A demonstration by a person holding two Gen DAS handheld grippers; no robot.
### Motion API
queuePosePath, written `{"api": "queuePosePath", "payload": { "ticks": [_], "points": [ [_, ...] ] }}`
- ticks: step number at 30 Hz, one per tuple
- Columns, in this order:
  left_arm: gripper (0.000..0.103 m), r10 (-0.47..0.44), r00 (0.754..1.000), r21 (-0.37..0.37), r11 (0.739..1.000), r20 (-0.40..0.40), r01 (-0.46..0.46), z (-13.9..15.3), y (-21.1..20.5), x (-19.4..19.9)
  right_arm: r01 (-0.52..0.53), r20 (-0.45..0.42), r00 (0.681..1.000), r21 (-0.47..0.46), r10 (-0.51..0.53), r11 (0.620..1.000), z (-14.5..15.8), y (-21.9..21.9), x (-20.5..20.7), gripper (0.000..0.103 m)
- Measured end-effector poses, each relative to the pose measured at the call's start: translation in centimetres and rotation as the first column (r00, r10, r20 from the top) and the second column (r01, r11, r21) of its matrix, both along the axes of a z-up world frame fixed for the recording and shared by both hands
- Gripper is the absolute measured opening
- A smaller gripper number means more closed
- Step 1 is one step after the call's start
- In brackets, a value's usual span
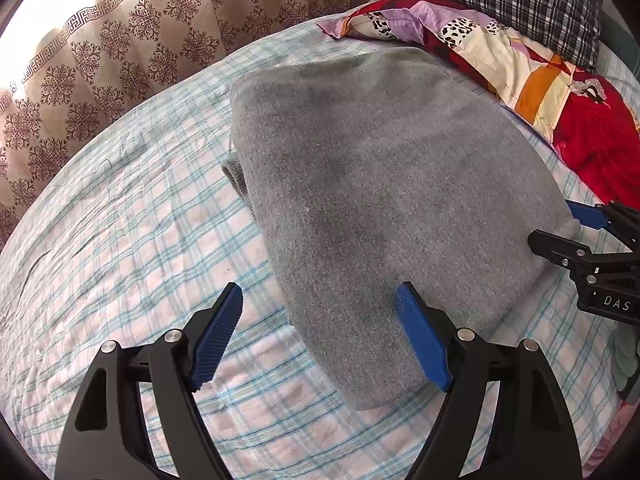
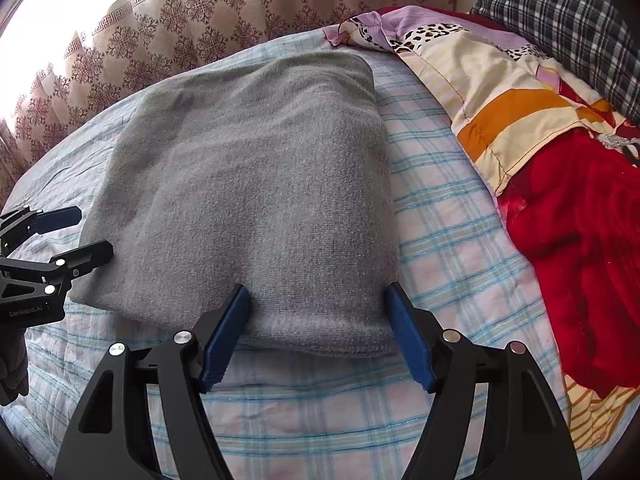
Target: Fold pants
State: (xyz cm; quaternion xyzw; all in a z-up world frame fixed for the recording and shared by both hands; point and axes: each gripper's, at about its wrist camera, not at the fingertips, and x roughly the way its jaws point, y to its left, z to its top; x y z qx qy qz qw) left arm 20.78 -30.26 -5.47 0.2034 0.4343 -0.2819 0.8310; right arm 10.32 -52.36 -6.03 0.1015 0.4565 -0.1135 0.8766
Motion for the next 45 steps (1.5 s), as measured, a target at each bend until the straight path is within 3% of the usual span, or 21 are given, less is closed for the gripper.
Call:
{"api": "queuePosePath", "payload": {
  "ticks": [18,29,45],
  "points": [
    [0.087,0.027,0.999,0.025,0.999,0.038,-0.028,0.8,0.4,-1.5,0.030,0.073,0.997,-0.011,-0.029,0.999,3.1,1.6,-2.0,0.072],
    [0.100,0.004,0.994,-0.006,1.000,0.113,-0.004,3.5,0.2,-3.0,0.032,0.140,0.990,-0.063,-0.023,0.998,5.5,3.1,-2.8,0.082],
    [0.100,0.058,0.981,-0.090,0.995,0.185,-0.042,7.1,0.2,-4.1,0.097,0.201,0.977,-0.094,-0.076,0.991,7.2,3.0,-4.3,0.083]
  ]
}}
